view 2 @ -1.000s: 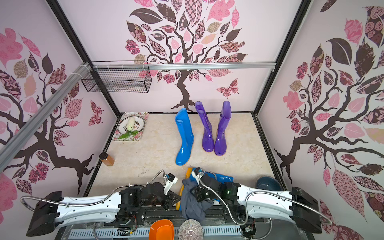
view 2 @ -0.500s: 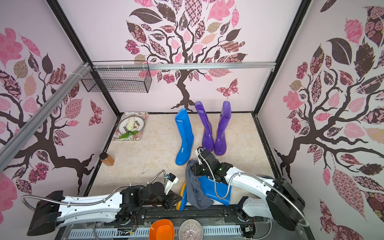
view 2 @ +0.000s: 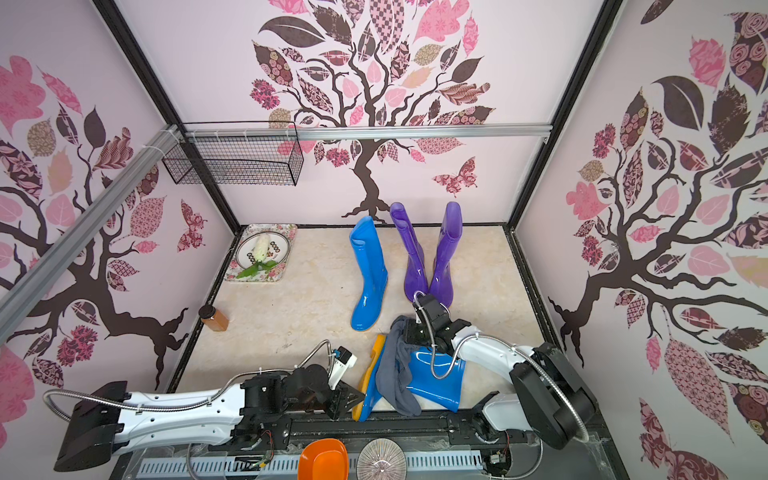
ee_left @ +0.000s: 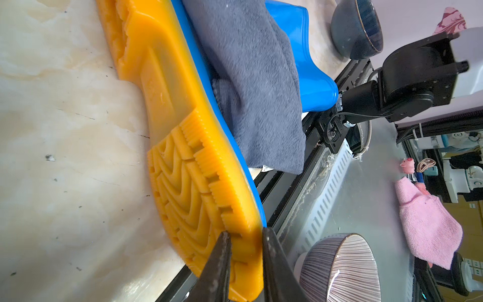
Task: Wipe the rubber boots with a cloth
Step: Wipe the dirt off the rubber boot.
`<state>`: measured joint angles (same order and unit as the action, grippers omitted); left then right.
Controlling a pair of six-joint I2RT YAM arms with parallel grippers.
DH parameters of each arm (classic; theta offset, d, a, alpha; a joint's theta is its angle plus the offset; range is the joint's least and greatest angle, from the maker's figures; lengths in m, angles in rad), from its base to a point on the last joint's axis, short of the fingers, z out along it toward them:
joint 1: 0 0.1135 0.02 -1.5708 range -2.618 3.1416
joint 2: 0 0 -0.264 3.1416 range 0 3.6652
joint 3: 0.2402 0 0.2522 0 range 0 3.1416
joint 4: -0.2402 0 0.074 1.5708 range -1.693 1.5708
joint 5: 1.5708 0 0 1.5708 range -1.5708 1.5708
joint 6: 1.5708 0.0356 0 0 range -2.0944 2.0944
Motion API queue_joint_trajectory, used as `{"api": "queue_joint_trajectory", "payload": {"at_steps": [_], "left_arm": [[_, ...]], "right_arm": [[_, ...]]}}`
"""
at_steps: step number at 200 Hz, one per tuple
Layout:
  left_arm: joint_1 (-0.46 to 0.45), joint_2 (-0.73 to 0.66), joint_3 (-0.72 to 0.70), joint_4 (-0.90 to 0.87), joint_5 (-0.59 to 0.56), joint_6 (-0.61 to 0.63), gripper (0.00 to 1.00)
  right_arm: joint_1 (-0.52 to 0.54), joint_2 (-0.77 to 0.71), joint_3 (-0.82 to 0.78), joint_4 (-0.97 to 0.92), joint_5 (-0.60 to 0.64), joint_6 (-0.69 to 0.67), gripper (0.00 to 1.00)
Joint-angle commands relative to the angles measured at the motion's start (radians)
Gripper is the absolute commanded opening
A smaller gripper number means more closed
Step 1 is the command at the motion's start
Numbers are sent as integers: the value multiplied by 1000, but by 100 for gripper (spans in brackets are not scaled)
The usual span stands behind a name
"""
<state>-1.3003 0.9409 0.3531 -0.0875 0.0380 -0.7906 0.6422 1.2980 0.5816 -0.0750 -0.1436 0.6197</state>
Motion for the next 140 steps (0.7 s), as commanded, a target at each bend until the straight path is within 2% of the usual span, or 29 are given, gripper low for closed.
{"api": "queue_joint_trajectory", "payload": {"at_steps": [1,12,36,64,73,86,112,130,140], "left_arm": [[21,11,-31,-64,-98,6,23],[23,13,-29,-63,-96,8,23],[23,23,-20,-67,-89,9,23],[21,17,-22,-71,-84,8,23],[22,10,-24,-72,-83,6,23],[22,3,-26,-73,-88,3,23],[22,-1,-21,-84,-100,9,24],[22,6,-11,-91,-104,18,24],[22,10,-4,-95,-106,20,24]], "right_arm": [[135,-106,50,6,-19,-23,0],[140,-103,37,44,-67,3,0],[122,-47,5,86,-47,-6,0],[-73,6,-55,132,-166,38,0],[-122,16,-61,114,-159,24,0],[-131,24,-31,44,-98,-32,0],[-94,3,12,-31,-109,-29,0],[59,-53,41,-58,3,-7,0],[126,-64,57,-65,10,20,0]]}}
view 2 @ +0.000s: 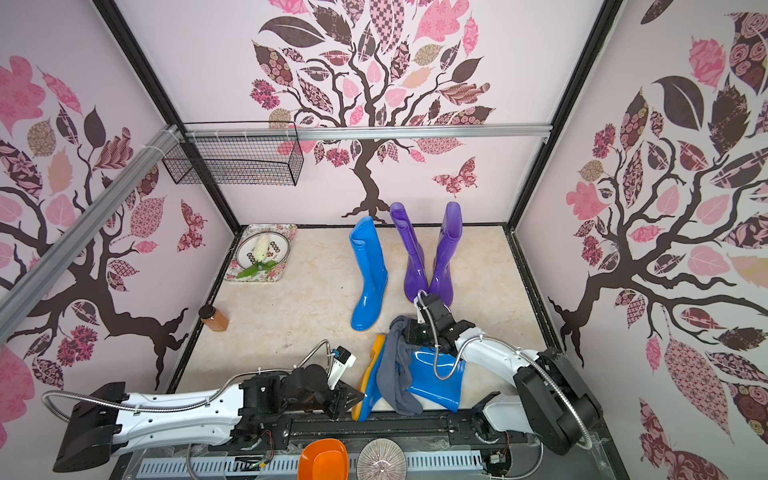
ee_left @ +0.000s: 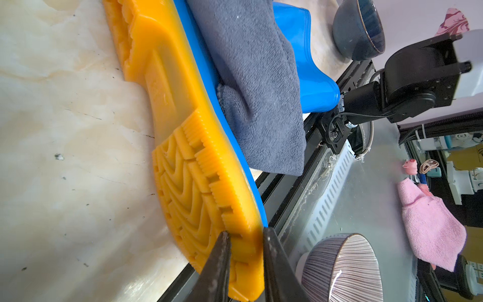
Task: Wipe the rubber boots with a cloth
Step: Wipe the dirt off the rubber boot.
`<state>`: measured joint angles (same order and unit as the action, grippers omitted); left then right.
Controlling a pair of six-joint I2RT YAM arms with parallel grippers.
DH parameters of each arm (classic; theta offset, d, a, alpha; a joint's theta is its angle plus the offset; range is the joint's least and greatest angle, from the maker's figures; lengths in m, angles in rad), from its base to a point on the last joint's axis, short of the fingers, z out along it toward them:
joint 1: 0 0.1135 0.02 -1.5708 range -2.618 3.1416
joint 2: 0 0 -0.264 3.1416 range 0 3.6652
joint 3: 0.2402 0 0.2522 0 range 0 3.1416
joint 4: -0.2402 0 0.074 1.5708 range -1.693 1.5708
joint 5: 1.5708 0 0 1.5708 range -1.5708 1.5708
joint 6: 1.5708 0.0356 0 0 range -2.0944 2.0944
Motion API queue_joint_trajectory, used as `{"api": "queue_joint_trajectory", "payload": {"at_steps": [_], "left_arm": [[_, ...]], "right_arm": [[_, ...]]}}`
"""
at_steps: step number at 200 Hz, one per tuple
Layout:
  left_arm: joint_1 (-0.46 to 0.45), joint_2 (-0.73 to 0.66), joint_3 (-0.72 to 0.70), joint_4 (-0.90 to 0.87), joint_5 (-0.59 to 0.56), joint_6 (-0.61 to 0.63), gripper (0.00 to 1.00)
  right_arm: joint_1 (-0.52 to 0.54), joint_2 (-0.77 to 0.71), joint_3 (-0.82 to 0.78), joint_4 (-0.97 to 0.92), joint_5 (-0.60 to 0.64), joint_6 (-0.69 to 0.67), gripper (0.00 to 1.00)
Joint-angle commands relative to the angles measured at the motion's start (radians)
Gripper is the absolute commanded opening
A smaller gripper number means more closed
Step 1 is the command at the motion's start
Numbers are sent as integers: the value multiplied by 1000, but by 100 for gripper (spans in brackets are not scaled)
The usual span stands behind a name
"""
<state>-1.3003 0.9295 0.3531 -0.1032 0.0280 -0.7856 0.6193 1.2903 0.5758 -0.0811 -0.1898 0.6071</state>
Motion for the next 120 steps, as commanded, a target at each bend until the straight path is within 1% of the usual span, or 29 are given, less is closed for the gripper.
{"api": "queue_joint_trajectory", "payload": {"at_steps": [1,13,25,31,38,49,64,74,82,92,104,120], "left_arm": [[22,21,-4,-80,-97,15,24],[22,21,0,-81,-100,16,24],[23,20,-1,-81,-99,15,25],[24,20,0,-81,-99,15,25],[22,21,0,-82,-100,15,26],[22,20,0,-83,-97,15,26],[22,21,1,-83,-97,15,26],[23,20,1,-80,-99,15,26],[22,19,2,-76,-104,15,26],[23,20,7,-72,-109,16,27],[24,24,21,-73,-115,23,27],[26,33,41,-77,-119,39,27]], "right_arm": [[154,-57,63,-59,55,37,0],[201,-60,54,-35,46,80,0],[210,-54,22,8,37,104,0],[209,-46,5,13,52,109,0],[206,-36,-6,-6,103,109,0],[174,-19,-18,-55,165,109,0],[66,-20,-56,-113,134,121,0],[1,-53,-99,-118,107,123,0],[-26,-93,-121,-140,107,118,0],[-27,-150,-127,-183,128,101,0],[-24,-224,-124,-234,107,103,0],[19,-321,-120,-263,92,150,0]]}}
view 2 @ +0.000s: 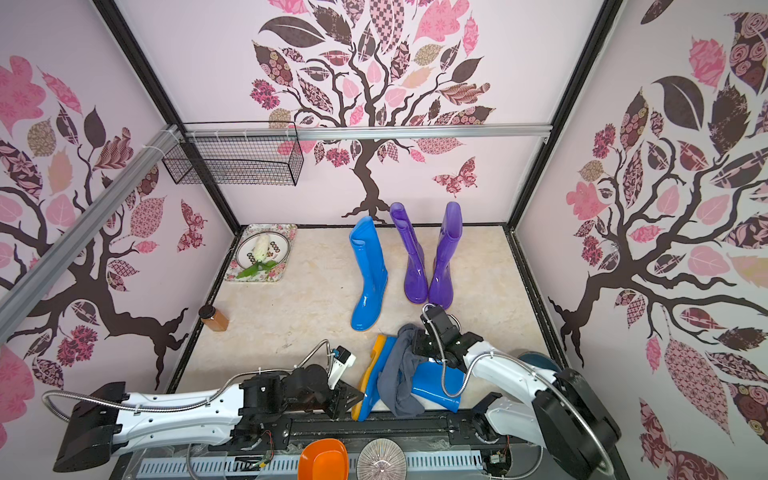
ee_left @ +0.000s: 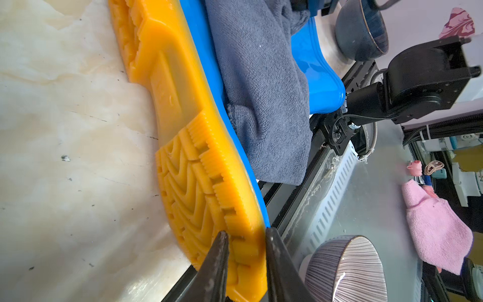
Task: Wipe the rubber boots with a cloth
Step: Wipe the dirt off the rubber boot.
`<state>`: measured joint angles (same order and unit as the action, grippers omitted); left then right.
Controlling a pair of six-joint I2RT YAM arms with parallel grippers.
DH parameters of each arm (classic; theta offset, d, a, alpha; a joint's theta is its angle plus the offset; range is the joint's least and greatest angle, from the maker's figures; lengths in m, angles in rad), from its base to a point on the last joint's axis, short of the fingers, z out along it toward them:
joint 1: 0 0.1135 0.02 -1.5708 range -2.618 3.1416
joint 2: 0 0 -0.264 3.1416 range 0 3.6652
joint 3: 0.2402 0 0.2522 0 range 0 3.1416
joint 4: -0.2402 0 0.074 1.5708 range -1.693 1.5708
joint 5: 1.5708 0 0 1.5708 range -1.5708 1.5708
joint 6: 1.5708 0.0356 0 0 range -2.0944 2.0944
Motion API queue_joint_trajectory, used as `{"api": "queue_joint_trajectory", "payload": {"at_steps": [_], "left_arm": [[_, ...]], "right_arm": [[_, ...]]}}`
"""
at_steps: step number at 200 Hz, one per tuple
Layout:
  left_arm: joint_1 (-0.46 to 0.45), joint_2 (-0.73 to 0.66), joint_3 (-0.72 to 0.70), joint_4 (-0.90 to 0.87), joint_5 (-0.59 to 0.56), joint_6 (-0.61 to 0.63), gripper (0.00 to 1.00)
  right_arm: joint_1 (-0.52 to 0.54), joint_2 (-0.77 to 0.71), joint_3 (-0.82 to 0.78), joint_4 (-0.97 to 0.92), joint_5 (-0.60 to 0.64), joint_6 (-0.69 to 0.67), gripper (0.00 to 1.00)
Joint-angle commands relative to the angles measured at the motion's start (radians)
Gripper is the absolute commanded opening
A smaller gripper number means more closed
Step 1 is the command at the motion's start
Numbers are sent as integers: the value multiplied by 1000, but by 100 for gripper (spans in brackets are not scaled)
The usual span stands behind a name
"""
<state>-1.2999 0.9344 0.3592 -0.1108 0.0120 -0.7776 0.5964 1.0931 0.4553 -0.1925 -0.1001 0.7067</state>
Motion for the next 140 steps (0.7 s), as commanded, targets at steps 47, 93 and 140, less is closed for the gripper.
{"api": "queue_joint_trajectory", "payload": {"at_steps": [47,93,140], "left_arm": [[40,62,66,-77,-109,61,29],[45,64,57,-73,-112,61,29],[49,48,66,-102,-129,67,30]], "right_arm": [[376,-97,64,-114,182,242,0],[375,-50,-43,-13,184,293,17],[376,-132,15,-139,196,233,72]]}}
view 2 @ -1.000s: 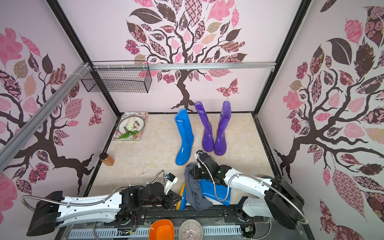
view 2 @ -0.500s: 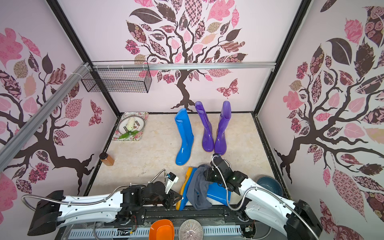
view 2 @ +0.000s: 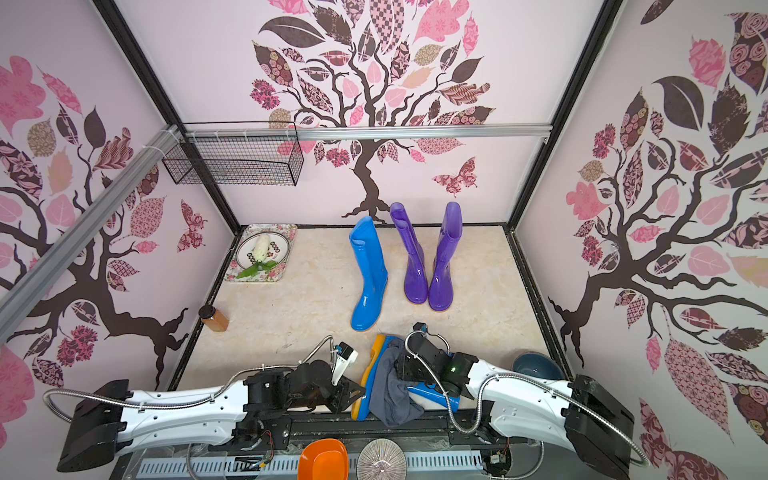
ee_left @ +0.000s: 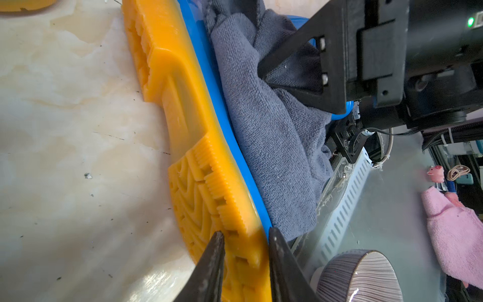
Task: Wipe the rubber boots with a cloth
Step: Wipe the dirt off the rubber boot.
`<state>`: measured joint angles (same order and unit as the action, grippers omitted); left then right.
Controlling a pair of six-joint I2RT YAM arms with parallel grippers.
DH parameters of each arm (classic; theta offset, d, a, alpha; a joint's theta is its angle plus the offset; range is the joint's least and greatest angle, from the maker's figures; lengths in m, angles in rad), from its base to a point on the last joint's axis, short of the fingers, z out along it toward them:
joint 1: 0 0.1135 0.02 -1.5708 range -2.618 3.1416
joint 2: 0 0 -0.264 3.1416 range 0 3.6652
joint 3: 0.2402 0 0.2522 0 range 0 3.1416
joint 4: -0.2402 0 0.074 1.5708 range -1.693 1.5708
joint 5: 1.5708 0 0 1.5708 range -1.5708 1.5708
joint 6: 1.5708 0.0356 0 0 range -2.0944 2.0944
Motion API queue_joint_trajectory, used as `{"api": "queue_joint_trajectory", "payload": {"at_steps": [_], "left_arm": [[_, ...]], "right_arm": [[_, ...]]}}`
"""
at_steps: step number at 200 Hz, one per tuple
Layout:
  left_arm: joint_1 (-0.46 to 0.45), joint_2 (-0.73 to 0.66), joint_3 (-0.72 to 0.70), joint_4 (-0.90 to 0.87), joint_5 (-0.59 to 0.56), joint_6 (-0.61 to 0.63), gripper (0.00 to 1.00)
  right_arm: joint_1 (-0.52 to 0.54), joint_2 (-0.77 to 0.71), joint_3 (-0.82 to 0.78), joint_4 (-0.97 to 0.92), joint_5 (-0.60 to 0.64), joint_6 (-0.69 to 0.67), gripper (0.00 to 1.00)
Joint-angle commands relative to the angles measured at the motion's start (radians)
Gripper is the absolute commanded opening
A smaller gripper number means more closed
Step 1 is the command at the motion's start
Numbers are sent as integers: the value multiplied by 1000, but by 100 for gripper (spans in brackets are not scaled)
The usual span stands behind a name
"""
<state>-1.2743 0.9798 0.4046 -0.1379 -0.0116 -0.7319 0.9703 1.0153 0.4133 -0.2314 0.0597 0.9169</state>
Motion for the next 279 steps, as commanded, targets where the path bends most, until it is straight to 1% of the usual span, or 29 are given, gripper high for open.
{"api": "queue_joint_trajectory", "payload": {"at_steps": [1,20,32,46,59,78,91,96,106,116,128,152,161,163,165,169,185,190,197,199,215,223,235,244,250,257,268,279], "left_arm": [[23,2,20,-76,-106,21,30],[23,-30,16,-83,-112,18,30],[24,-46,13,-98,-120,16,31],[25,-60,13,-113,-128,17,31],[25,-67,16,-125,-132,18,31],[25,-69,22,-135,-131,18,31],[26,-66,21,-136,-132,17,32],[26,-62,20,-136,-132,17,32],[26,-54,22,-132,-127,17,32],[26,-45,23,-128,-125,17,32],[27,-35,25,-120,-124,17,31],[27,-23,33,-113,-117,16,32],[27,-24,31,-113,-112,15,32],[28,-23,31,-113,-112,15,32],[28,-23,30,-114,-112,13,32],[28,-23,30,-114,-110,13,32],[28,-24,19,-110,-107,8,32],[27,-24,16,-107,-107,6,31],[28,-24,13,-104,-104,4,32],[28,-24,13,-104,-103,4,32],[27,-26,12,-104,-102,4,32],[28,-29,15,-106,-102,8,32],[28,-36,17,-107,-106,14,32],[30,-36,19,-107,-109,20,32],[30,-36,21,-107,-110,22,32],[31,-37,22,-105,-112,23,32],[33,-36,25,-106,-110,28,32],[35,-36,25,-102,-108,31,32]], "right_arm": [[2,-57,59,-103,37,22,73],[3,-92,83,-153,48,8,81],[2,-85,85,-155,53,-6,90],[6,-54,100,-171,51,-15,90],[27,-49,102,-144,46,-8,91],[90,-51,125,-133,80,-1,93],[139,-20,164,-162,103,-6,94],[164,-5,179,-178,120,-2,94],[234,21,201,-200,194,10,95],[263,47,202,-199,233,24,94],[263,77,168,-146,226,23,88],[251,92,114,-74,267,11,69],[224,76,101,-81,273,9,54],[215,72,97,-81,270,6,48],[207,66,93,-83,266,5,45],[184,54,86,-86,252,2,38],[86,-15,32,-100,189,-2,13],[56,-38,12,-109,171,-4,8],[9,-67,-7,-137,151,-3,3],[-5,-75,-12,-149,148,-2,0],[-123,-138,-35,-257,107,-3,0],[-206,-179,-44,-312,78,-16,0],[-331,-255,-58,-354,-2,-36,0],[-395,-306,-63,-366,-59,-34,0],[-423,-327,-44,-400,-65,-20,0],[-439,-346,-5,-458,-38,-1,0],[-441,-387,72,-524,22,18,0],[-440,-421,155,-562,54,30,0]]}}
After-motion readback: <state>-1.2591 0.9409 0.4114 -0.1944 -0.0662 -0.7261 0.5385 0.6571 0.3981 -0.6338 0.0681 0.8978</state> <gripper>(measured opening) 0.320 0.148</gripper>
